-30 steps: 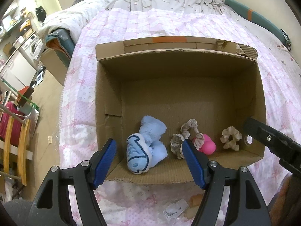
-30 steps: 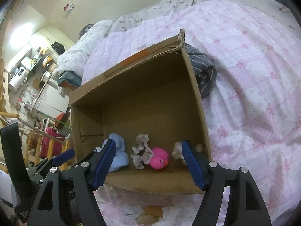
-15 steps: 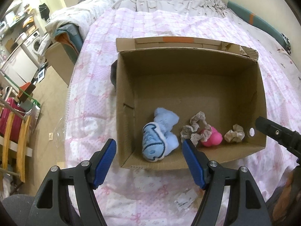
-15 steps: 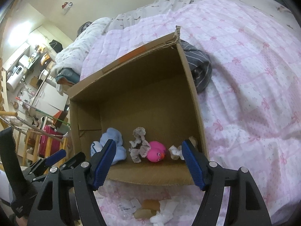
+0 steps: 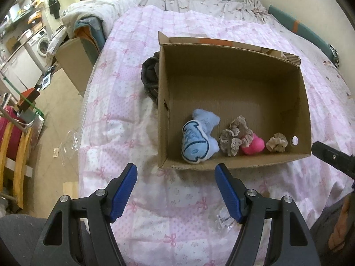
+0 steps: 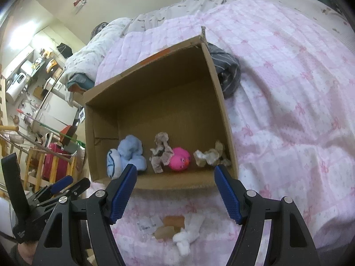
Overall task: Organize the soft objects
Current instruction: 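Withdraw both grippers from the box toward the white knotted cloth, then grasp the white knotted cloth with the right gripper while the left gripper grasps the clear plastic bag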
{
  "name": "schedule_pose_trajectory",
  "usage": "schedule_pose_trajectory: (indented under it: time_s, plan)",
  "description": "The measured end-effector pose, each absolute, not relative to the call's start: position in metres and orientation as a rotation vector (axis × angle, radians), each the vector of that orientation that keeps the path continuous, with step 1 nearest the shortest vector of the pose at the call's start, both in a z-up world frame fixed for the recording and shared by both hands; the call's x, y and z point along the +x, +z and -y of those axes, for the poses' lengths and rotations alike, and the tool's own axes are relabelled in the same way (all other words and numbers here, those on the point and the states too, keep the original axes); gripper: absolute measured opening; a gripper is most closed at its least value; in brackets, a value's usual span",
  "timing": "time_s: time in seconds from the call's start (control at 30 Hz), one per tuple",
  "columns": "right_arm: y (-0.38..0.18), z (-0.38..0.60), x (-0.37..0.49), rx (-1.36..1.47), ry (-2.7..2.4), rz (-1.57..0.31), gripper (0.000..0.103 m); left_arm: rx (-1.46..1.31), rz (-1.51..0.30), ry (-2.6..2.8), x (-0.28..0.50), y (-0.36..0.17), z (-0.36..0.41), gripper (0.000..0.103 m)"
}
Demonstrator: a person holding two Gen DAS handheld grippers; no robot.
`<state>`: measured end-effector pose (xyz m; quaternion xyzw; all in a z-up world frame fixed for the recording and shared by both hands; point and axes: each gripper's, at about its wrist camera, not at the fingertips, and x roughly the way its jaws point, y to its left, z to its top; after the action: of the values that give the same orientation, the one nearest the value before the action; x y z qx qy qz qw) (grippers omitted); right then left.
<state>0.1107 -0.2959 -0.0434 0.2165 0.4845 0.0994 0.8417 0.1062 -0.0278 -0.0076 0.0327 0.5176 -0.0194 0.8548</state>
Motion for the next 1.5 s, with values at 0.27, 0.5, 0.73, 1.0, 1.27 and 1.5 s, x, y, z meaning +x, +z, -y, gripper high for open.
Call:
schedule_pose_trajectory:
  time_s: [0.27, 0.5, 0.73, 1.0, 1.27, 1.5]
  plan:
    - [-0.051, 0.296, 0.088, 0.434, 0.185, -1.055, 0.077, 0.002, -1.125, -0.019, 0.096, -0.038, 0.007, 0.070]
    - [-0.069, 0.297, 0.077, 0.485, 0.204, -1.132, 0.077, -0.055, -1.186, 0.024, 0.100, -0.055, 0.000, 0.070]
    - [-0.102, 0.274, 0.081, 0.402, 0.203, -1.305, 0.077, -0.053, -1.202, -0.017, 0.100, -0.056, 0.006, 0.070]
    - [-0.145, 0.240, 0.086, 0.308, 0.277, -1.482, 0.056, -0.038, -1.235, -0.048, 0.103, -0.068, 0.016, 0.070]
    - [-0.134, 0.248, 0.084, 0.359, 0.309, -1.462, 0.034, -0.021, -1.326, -0.143, 0.100, -0.092, 0.039, 0.070]
    - [-0.094, 0.277, 0.075, 0.465, 0.270, -1.266, 0.035, 0.050, -1.393, -0.275, 0.094, -0.119, 0.078, 0.069]
